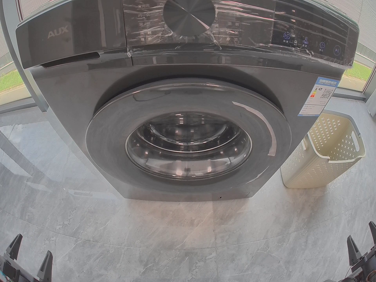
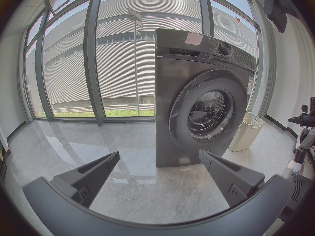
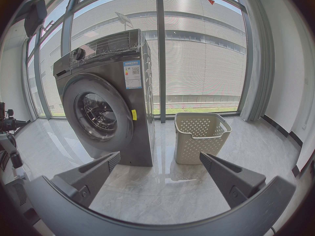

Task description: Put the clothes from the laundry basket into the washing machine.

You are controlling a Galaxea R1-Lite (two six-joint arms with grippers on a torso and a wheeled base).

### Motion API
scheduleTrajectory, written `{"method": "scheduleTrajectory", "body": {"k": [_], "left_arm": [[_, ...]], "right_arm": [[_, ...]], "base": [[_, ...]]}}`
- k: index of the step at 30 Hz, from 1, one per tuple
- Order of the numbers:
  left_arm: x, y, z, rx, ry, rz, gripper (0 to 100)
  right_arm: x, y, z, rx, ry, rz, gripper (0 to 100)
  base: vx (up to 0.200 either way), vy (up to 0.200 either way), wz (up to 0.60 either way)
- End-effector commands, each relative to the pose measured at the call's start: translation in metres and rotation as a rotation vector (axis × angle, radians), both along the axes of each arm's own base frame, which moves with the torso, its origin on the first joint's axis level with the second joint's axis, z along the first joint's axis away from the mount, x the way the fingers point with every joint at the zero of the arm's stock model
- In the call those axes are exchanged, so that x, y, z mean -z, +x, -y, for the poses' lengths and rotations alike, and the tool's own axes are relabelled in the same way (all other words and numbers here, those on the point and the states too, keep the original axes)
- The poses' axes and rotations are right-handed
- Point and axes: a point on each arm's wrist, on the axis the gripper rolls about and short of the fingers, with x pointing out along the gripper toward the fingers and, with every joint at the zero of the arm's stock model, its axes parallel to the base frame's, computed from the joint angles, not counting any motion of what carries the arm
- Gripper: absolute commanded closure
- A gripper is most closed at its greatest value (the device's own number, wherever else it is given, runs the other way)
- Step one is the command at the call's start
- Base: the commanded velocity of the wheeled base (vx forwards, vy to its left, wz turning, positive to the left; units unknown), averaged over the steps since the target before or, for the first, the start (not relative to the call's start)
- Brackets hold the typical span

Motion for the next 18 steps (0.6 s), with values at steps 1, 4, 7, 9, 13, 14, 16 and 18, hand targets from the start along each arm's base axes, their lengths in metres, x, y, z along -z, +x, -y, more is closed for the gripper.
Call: {"method": "scheduleTrajectory", "body": {"k": [1,4,7,9,13,14,16,18], "left_arm": [[0.0052,0.0001,0.0,0.0,0.0,-0.001,0],[0.0052,0.0001,0.0,0.0,0.0,-0.001,0],[0.0053,0.0001,0.0,0.0,0.0,-0.002,0],[0.0053,0.0001,0.0,0.0,0.0,-0.002,0],[0.0052,0.0001,0.0,0.0,0.0,-0.001,0],[0.0052,0.0001,0.0,0.0,0.0,-0.001,0],[0.0053,0.0001,0.0,0.0,0.0,-0.002,0],[0.0052,0.0001,0.0,0.0,0.0,-0.001,0]], "right_arm": [[0.0047,0.0002,0.0001,0.0,-0.002,-0.003,0],[0.0047,0.0002,-0.0001,-0.001,-0.006,-0.003,0],[0.0047,0.0002,-0.0001,-0.001,-0.004,-0.003,0],[0.0047,0.0002,0.0,-0.003,-0.002,-0.003,0],[0.0049,0.0002,0.0001,0.0,0.002,-0.004,0],[0.0049,0.0002,0.0001,0.0,0.002,-0.004,0],[0.0049,0.0002,0.0001,0.0,0.002,-0.004,0],[0.0049,0.0002,0.0001,0.002,0.004,-0.004,0]], "base": [[0.0,0.0,0.0],[0.0,0.0,0.0],[0.0,0.0,0.0],[0.0,0.0,0.0],[0.0,0.0,0.0],[0.0,0.0,0.0],[0.0,0.0,0.0],[0.0,0.0,0.0]]}}
